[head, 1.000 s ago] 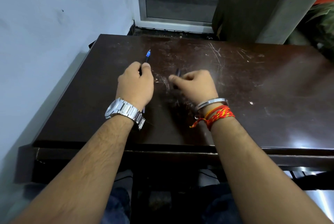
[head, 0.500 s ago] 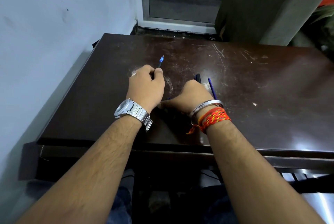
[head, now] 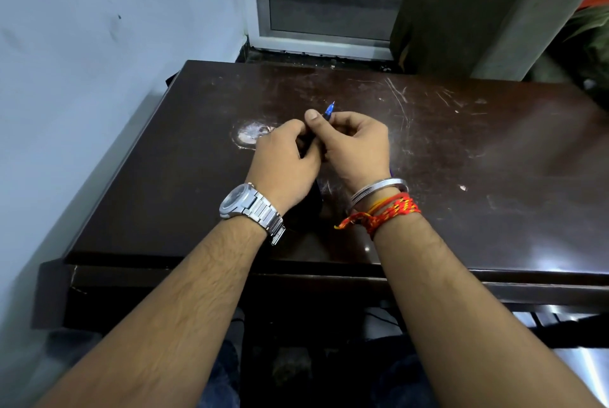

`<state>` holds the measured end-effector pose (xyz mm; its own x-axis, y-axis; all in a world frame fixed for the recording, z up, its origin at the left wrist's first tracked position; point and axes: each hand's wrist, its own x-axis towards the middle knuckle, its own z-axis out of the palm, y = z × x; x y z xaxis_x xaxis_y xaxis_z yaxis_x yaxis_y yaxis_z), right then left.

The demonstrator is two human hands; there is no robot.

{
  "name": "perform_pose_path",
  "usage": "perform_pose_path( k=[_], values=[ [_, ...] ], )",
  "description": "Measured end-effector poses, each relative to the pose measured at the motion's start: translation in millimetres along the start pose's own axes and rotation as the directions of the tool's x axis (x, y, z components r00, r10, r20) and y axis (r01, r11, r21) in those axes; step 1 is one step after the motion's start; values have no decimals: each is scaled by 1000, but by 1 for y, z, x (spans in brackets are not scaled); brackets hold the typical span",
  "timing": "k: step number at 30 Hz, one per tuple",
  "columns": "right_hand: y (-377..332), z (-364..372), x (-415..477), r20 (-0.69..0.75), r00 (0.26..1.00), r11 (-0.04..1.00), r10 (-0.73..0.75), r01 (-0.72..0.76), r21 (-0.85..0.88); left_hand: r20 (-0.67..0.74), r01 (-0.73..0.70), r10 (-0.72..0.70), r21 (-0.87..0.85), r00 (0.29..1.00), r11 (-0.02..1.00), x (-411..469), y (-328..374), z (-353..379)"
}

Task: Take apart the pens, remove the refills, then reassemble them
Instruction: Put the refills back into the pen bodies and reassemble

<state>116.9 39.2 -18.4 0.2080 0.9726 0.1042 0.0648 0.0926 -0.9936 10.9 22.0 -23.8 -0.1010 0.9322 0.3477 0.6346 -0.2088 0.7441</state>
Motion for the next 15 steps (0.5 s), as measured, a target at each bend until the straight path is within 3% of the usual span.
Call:
perform_pose_path(
  k=[6,10,15],
  values=[
    [-2,-2,1,-65,997,992,51,-43,120,35,-59,58,11,998,998,2,-3,-3],
    [-5,-1,3,23,999,996,22,-24,92,93,-88,89,-14,992,996,3,-3,-2],
    [-8,-1,3,59,993,976,104,-113,185,118,-51,58,-58,991,997,1,-5,-1]
  ],
)
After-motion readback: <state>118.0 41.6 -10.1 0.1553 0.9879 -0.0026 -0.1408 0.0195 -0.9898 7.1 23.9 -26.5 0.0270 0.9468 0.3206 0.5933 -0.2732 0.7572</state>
